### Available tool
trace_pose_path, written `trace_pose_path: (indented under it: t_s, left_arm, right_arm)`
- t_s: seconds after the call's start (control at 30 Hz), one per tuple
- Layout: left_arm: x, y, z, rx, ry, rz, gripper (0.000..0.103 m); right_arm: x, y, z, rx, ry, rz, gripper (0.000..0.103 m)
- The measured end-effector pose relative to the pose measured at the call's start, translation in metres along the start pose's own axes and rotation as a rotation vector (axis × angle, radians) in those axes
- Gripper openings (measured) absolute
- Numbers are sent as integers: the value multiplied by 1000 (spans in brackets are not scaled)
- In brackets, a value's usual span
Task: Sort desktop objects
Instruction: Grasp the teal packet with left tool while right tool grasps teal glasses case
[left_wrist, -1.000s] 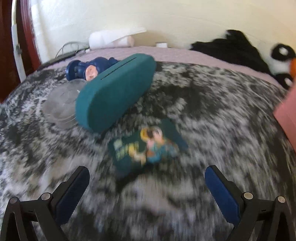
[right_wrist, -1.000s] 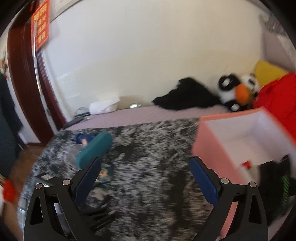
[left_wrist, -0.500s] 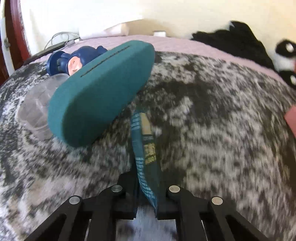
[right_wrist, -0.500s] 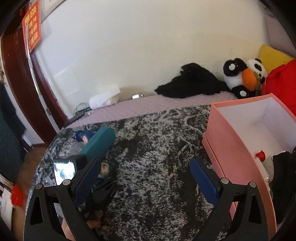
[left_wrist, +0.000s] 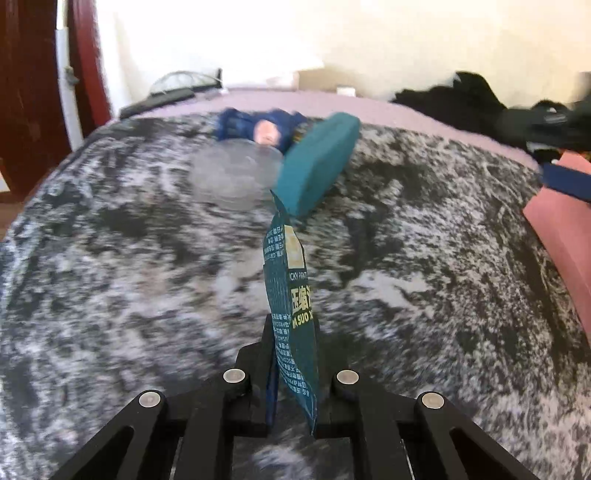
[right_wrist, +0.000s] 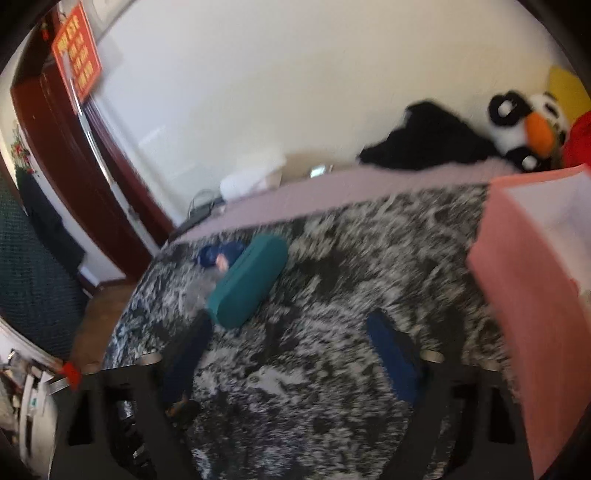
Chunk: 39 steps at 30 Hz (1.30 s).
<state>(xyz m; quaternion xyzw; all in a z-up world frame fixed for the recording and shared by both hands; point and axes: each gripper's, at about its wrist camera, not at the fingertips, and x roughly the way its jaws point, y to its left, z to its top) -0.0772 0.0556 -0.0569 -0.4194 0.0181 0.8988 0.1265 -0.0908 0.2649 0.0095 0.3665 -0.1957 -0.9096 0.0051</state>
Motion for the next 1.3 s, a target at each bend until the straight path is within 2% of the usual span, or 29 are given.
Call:
trace_pose_path:
  t_s: [0.1,0.2,0.23,0.3,0.37,0.43,0.47,0.53,0.6,0.77,0.8,0.87,0.97,1.0,1.03,1.07,1.1,1.17,1.23,1.3]
  left_arm:
    - [-7,11,-7,21,-47,16,6]
    - [-18,19,0,61,-100,43,6]
    - [-23,25,3,45,-114,37,6]
    - [-29,35,8,12,-126,13,6]
    - [-30,37,11,2,-128,4,6]
    - [-27,35,13,13,-125,2,6]
    - [-25,33,13,20,-120,-3,6]
    - [-20,26,12,38,-105,-17,6]
    - [-18,24,10,36,-92,-27,6]
    - [-27,36,9,-55,-88,-98,7]
    - [-31,35,8,-62,-93,-99,7]
    - [-35,37,5,-70,-102,-88,7]
    - [-36,39,3,-68,-102,-72,7]
    - [-37,39,3,-67,-103,-68,7]
    - [-38,40,3,-68,-104,-64,7]
    - [-39,42,3,-72,-108,-66,7]
    - [-42,42,4,-78,-114,-71,7]
    - [-45,41,7,-84,-123,-77,7]
    - [-49,38,9,-87,-132,-85,7]
    - [-55,29,11,-77,-144,-100,7]
  right_arm:
    - [27,22,3,-6,30,-4,68]
    - [60,47,10,-25,58,-28,68]
    - [72,55,14,-34,67,-41,68]
    - [96,69,18,-87,65,-119,69]
    - [123,80,18,-142,64,-213,81]
    - [154,77,13,-132,95,-238,83]
    - [162,73,12,-97,100,-206,88]
    - [172,63,13,-8,101,-113,88]
    - [176,60,13,6,98,-70,88]
    - [178,58,11,31,122,-54,88]
    - [180,59,10,29,127,-57,89]
    - [183,62,7,26,138,-62,99]
    - [188,66,3,21,154,-70,101]
    - [190,67,2,19,160,-72,100]
    - [191,69,1,17,165,-75,89]
    - [193,70,-1,15,171,-78,69]
    - [195,71,-3,-8,183,-62,62]
    - [191,72,-6,-58,177,-112,46]
    - [180,74,-5,-106,147,-144,41]
    - [164,76,-1,-149,108,-173,40]
